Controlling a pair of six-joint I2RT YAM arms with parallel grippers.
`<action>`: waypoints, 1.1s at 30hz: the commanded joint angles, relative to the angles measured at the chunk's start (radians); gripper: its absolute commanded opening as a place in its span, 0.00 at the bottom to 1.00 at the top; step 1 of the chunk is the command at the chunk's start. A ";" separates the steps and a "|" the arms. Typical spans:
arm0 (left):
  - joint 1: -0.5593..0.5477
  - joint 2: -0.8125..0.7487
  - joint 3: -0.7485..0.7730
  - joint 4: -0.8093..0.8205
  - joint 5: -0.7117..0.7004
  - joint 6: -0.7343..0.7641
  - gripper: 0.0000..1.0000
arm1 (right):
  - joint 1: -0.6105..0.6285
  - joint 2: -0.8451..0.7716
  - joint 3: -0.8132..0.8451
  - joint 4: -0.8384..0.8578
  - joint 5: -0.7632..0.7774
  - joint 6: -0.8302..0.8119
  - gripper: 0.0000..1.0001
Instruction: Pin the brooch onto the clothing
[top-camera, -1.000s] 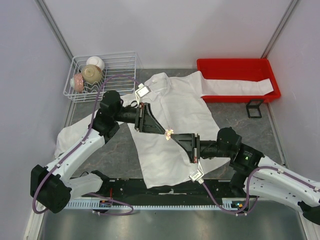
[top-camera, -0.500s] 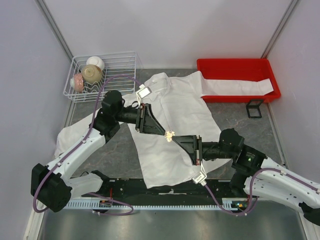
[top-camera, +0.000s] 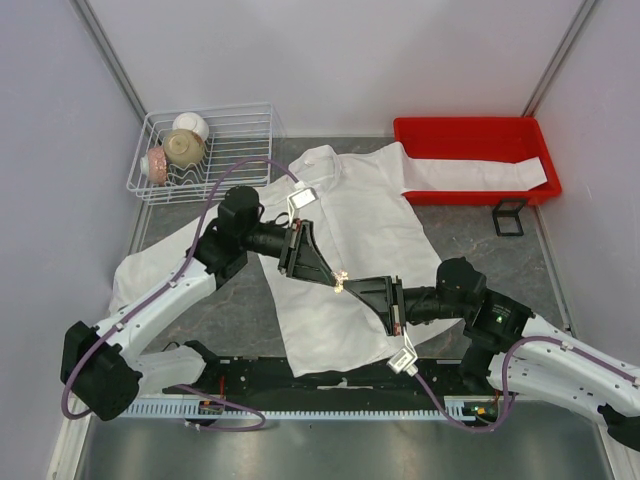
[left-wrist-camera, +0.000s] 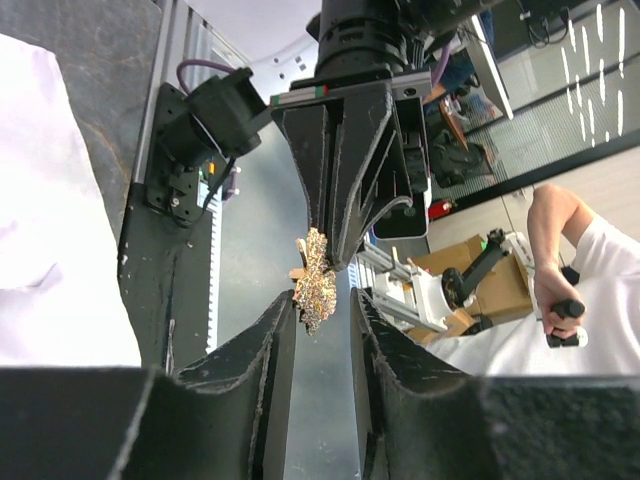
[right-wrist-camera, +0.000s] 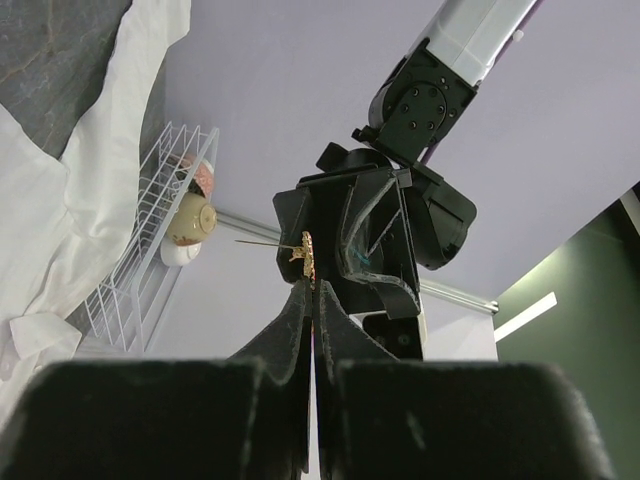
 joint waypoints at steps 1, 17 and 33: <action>-0.027 0.004 0.041 0.025 0.025 0.024 0.32 | 0.006 0.003 0.027 0.000 -0.046 -0.023 0.00; 0.064 -0.070 0.039 -0.040 -0.162 0.130 0.02 | 0.006 -0.014 0.069 0.095 0.464 0.557 0.66; 0.001 -0.001 0.255 -0.387 -1.053 -0.181 0.02 | -0.016 0.055 0.175 0.184 0.577 1.158 0.59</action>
